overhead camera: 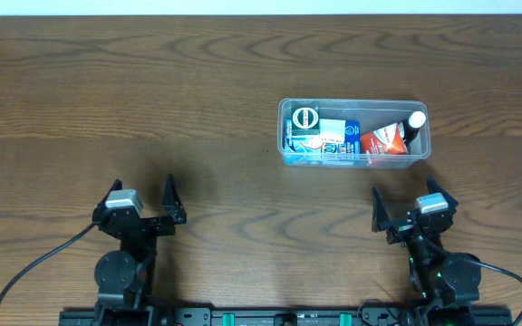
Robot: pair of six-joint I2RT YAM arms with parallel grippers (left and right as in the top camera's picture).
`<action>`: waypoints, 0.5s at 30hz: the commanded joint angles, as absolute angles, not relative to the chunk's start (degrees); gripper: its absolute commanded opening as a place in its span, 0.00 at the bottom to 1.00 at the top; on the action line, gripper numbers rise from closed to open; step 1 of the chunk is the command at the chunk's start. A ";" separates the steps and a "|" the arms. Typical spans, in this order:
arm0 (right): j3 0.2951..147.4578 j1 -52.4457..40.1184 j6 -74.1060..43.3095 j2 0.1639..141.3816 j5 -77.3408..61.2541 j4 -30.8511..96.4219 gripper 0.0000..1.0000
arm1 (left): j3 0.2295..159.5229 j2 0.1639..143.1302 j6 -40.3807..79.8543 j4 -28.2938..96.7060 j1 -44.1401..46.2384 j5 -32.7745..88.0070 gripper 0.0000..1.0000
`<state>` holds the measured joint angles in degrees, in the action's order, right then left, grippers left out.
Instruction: Pack container
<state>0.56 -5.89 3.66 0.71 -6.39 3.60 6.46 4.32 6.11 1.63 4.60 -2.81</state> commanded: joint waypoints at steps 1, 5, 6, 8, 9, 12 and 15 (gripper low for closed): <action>0.34 -5.65 4.58 0.32 -6.02 3.66 0.99 | 4.56 2.24 4.25 0.80 4.51 -1.67 0.98; 0.34 -5.65 4.60 0.32 -6.02 3.66 0.99 | 3.40 0.78 2.44 0.82 4.51 -1.69 0.98; 0.34 -5.65 4.60 0.32 -6.02 3.66 0.99 | 3.16 0.40 2.07 0.82 4.51 -1.72 0.98; 0.34 -5.65 4.58 0.32 -6.02 3.66 0.99 | 2.79 0.08 1.72 0.84 4.25 -1.69 0.98; 0.34 -5.65 4.60 0.32 -6.02 3.66 0.99 | 2.70 0.08 1.74 0.97 4.08 -1.69 0.98; 0.34 -5.65 4.60 0.32 -6.02 3.66 0.99 | 2.24 0.08 1.74 1.02 3.62 -1.65 0.98; 0.34 -5.65 4.58 0.32 -6.02 3.66 0.99 | 1.39 0.08 1.74 1.04 2.68 -0.71 0.98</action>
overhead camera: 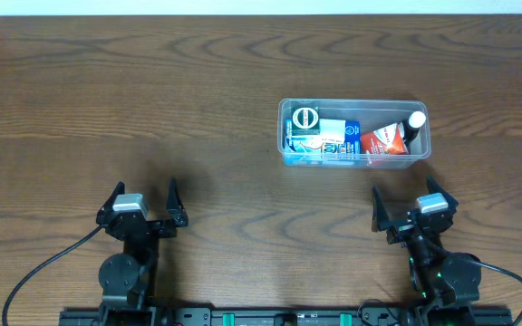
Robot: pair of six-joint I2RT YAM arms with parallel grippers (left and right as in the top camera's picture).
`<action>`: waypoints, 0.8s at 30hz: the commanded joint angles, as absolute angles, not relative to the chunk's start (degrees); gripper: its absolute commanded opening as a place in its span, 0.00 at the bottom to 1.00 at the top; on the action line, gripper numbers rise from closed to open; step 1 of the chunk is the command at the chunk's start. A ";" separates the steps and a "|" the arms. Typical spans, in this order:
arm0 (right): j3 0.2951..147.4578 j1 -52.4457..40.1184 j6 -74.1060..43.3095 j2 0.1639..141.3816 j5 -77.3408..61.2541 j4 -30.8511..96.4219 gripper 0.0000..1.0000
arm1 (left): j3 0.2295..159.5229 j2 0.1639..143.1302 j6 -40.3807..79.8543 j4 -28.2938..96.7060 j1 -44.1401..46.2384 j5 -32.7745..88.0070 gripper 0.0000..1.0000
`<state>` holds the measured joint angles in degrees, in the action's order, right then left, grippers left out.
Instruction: Pack container
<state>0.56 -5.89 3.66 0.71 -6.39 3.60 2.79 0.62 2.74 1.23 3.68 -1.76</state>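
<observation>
A clear plastic container [354, 132] sits on the wooden table right of centre. Inside lie a blue-and-white package [330, 138], a round green-and-white lid [305, 118] at its left end, and a red-and-white tube [383, 139] with a small dark bottle with a white cap [415, 123] at the right end. My left gripper [142, 199] stands open near the front left, far from the container. Near the front right, just below the container, my right gripper [410, 204] is open too. Both hold nothing.
Black cables run from both arm bases [127, 272] along the front edge. A white wall strip borders the table's far edge [261, 7].
My left gripper has shifted slightly toward the front edge. The right gripper and the container's contents have not moved.
</observation>
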 commanded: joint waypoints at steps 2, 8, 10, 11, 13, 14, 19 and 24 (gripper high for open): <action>0.34 -5.65 4.58 0.32 -6.02 3.66 0.99 | 0.47 0.08 1.74 1.04 1.63 0.91 0.98; 0.32 -5.65 4.60 0.32 -6.02 3.66 0.99 | 0.23 0.23 1.74 3.66 0.30 3.86 0.98; 0.34 -5.65 4.58 0.32 -6.02 3.66 0.99 | 0.23 0.23 1.74 3.66 0.30 3.86 0.98; 0.34 -5.65 4.60 0.32 -6.02 3.66 0.99 | 0.23 0.23 1.74 3.66 0.27 3.86 0.98; 0.32 -5.65 4.60 0.32 -6.02 3.66 0.99 | 0.23 0.23 1.74 3.66 0.27 3.86 0.98; 0.32 -5.65 4.60 0.32 -6.02 3.66 0.99 | 0.23 0.23 1.74 3.66 0.30 3.86 0.98; 0.34 -5.65 4.60 0.32 -6.02 3.66 0.99 | 0.23 0.23 1.74 3.66 0.27 3.86 0.98; 0.34 -5.65 4.60 0.32 -6.02 3.66 0.99 | 0.23 0.23 1.74 3.66 0.30 3.86 0.98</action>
